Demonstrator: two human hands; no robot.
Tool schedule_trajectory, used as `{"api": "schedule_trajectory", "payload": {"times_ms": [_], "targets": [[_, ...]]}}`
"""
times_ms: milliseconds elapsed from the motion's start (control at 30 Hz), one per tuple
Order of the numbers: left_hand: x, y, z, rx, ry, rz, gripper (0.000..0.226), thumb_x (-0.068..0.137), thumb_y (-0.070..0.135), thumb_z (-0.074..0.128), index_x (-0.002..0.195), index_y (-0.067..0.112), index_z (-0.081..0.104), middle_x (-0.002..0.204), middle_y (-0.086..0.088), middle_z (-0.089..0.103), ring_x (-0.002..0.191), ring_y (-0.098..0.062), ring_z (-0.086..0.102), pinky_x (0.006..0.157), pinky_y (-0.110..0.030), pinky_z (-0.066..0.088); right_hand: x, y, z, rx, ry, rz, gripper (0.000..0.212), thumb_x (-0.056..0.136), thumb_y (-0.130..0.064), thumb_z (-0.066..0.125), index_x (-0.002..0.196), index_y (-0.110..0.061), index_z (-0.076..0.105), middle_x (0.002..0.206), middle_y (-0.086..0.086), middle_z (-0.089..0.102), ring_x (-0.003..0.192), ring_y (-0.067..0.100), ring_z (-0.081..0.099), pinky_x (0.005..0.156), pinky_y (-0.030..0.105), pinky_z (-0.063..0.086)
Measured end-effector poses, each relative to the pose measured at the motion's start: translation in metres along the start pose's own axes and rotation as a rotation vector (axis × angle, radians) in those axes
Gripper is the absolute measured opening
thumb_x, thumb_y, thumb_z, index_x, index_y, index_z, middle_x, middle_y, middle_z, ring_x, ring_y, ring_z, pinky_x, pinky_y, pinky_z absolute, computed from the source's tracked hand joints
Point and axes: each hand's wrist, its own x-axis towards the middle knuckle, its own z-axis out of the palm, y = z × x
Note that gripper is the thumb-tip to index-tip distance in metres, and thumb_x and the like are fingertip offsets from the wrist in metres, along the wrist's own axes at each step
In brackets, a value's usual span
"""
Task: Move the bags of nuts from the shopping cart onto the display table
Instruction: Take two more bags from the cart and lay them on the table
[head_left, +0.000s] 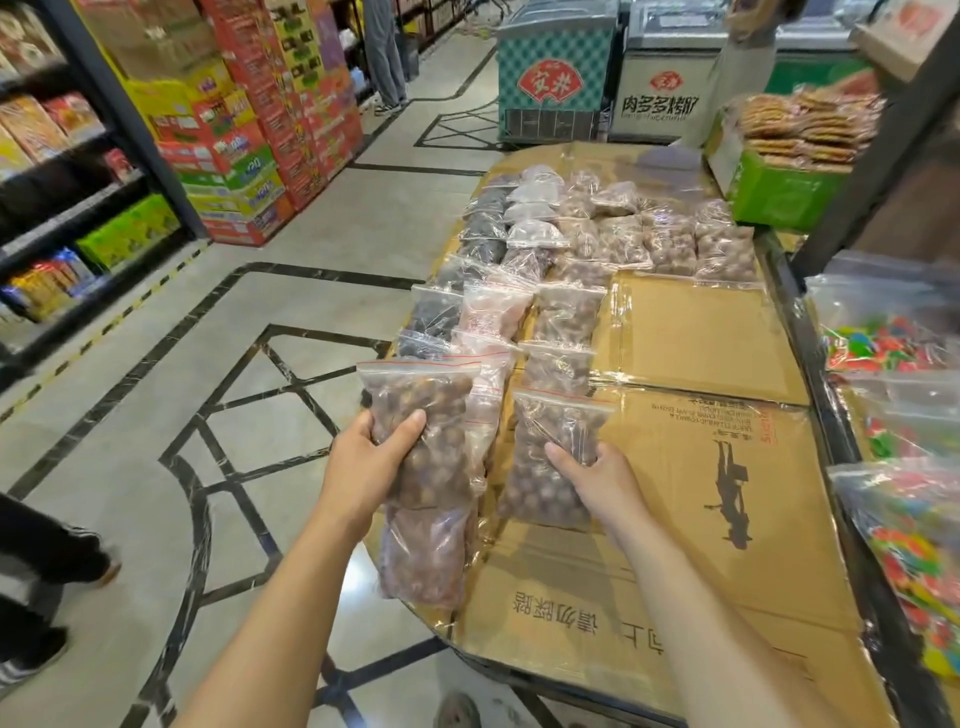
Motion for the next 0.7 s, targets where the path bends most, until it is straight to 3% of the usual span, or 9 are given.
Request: {"api": "schedule_trajectory", "payload": {"times_ms": [167,267,367,500,567,633,700], "targets": [[0.013,-0.008,-0.003,-0.028,-0.044,-0.058,0.024,0.091,0.041,0.082,0.107,0.024,0.077,0.101,0.000,0.083,0.098,-0.021,0.080,0.094,-0.049,0.063,0.010,0.002,0.014,0.009,0.015,0.052,0.043,0.093,-0.045,0.081,0.104,-0.013,0.055,0.096,0.000,0.063,0.094,0.020,0.061,0.093,0.038,0.050],[0.017,-0.010,-0.002,-0.054,-0.056,-0.075,0.022,0.093,0.036,0.080,0.111,0.023,0.077,0.104,0.001,0.083,0.100,-0.020,0.080,0.097,-0.049,0.062,0.018,0.008,0.019,0.031,0.047,0.074,0.034,0.091,-0.043,0.083,0.097,-0.019,0.060,0.110,0.004,0.075,0.095,0.019,0.066,0.087,0.033,0.049],[0.019,-0.011,-0.001,-0.075,-0.065,-0.087,0.022,0.095,0.034,0.079,0.114,0.021,0.077,0.105,-0.001,0.083,0.101,-0.022,0.080,0.098,-0.049,0.061,0.025,0.012,0.021,0.059,0.041,0.097,0.046,0.090,-0.048,0.083,0.113,-0.016,0.059,0.129,-0.002,0.067,0.111,0.019,0.063,0.097,0.035,0.049],[0.018,-0.011,0.001,-0.093,-0.065,-0.100,0.021,0.096,0.032,0.078,0.114,0.021,0.077,0.104,-0.002,0.084,0.100,-0.021,0.080,0.096,-0.045,0.062,0.030,0.011,0.025,0.034,0.049,0.112,0.076,0.084,-0.059,0.083,0.138,-0.011,0.061,0.138,0.003,0.068,0.122,0.025,0.066,0.107,0.044,0.052],[0.016,-0.007,0.003,-0.103,-0.063,-0.098,0.017,0.097,0.030,0.077,0.112,0.021,0.078,0.103,-0.001,0.084,0.098,-0.020,0.080,0.093,-0.041,0.062,0.033,0.012,0.028,-0.036,0.049,0.117,0.077,0.083,-0.064,0.081,0.135,-0.011,0.061,0.133,0.003,0.070,0.121,0.028,0.067,0.103,0.042,0.054],[0.014,-0.006,0.005,-0.111,-0.065,-0.094,0.018,0.097,0.029,0.077,0.113,0.020,0.077,0.103,-0.001,0.084,0.098,-0.020,0.080,0.090,-0.038,0.062,0.035,0.011,0.030,-0.145,0.043,0.119,0.066,0.085,-0.070,0.076,0.119,-0.014,0.064,0.114,0.002,0.075,0.107,0.028,0.071,0.089,0.039,0.056],[0.011,-0.003,0.007,-0.122,-0.068,-0.086,0.021,0.097,0.028,0.076,0.117,0.019,0.077,0.105,-0.002,0.084,0.099,-0.020,0.080,0.085,-0.034,0.062,0.035,0.008,0.030,-0.275,0.035,0.123,0.069,0.085,-0.077,0.069,0.114,-0.015,0.061,0.112,0.002,0.072,0.103,0.028,0.069,0.082,0.038,0.052]]}}
